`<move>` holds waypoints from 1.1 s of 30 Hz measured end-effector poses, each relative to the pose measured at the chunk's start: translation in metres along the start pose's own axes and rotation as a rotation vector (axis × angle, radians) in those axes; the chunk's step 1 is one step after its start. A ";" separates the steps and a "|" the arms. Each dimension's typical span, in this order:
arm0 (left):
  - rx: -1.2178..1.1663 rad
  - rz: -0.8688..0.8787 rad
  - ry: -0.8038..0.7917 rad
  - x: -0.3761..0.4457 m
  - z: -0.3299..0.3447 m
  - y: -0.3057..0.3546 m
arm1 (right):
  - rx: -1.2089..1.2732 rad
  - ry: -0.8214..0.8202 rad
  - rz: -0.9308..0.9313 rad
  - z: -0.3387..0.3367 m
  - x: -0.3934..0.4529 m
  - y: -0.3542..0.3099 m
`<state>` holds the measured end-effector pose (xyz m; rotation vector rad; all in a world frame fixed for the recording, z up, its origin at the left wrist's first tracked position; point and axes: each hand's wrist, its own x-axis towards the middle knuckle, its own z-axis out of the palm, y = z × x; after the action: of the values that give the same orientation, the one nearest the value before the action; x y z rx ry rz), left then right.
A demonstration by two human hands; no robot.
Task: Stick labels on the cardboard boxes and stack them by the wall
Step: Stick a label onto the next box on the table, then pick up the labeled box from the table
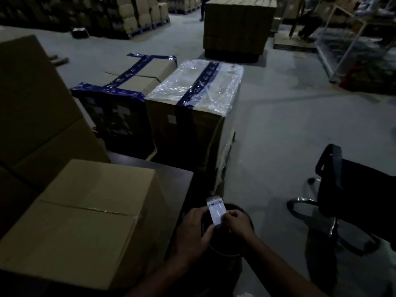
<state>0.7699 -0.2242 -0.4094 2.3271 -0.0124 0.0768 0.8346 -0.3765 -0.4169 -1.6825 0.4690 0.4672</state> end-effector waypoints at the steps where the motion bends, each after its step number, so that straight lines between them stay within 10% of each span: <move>1: 0.031 -0.025 -0.042 0.004 0.011 -0.004 | -0.014 0.007 0.029 -0.008 0.007 0.006; 9: 0.121 -0.106 -0.201 0.035 0.061 0.005 | -0.084 0.013 0.086 -0.048 0.061 0.032; 20: 0.146 -0.203 0.008 0.047 0.064 0.011 | -0.312 -0.200 0.231 -0.072 0.107 0.056; 33: 0.160 -0.160 0.716 0.012 -0.053 0.066 | -0.380 -0.677 -0.739 0.044 0.016 -0.100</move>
<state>0.7769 -0.2313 -0.3244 2.3216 0.5516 0.8464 0.9014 -0.3184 -0.3501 -1.7781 -0.7577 0.5466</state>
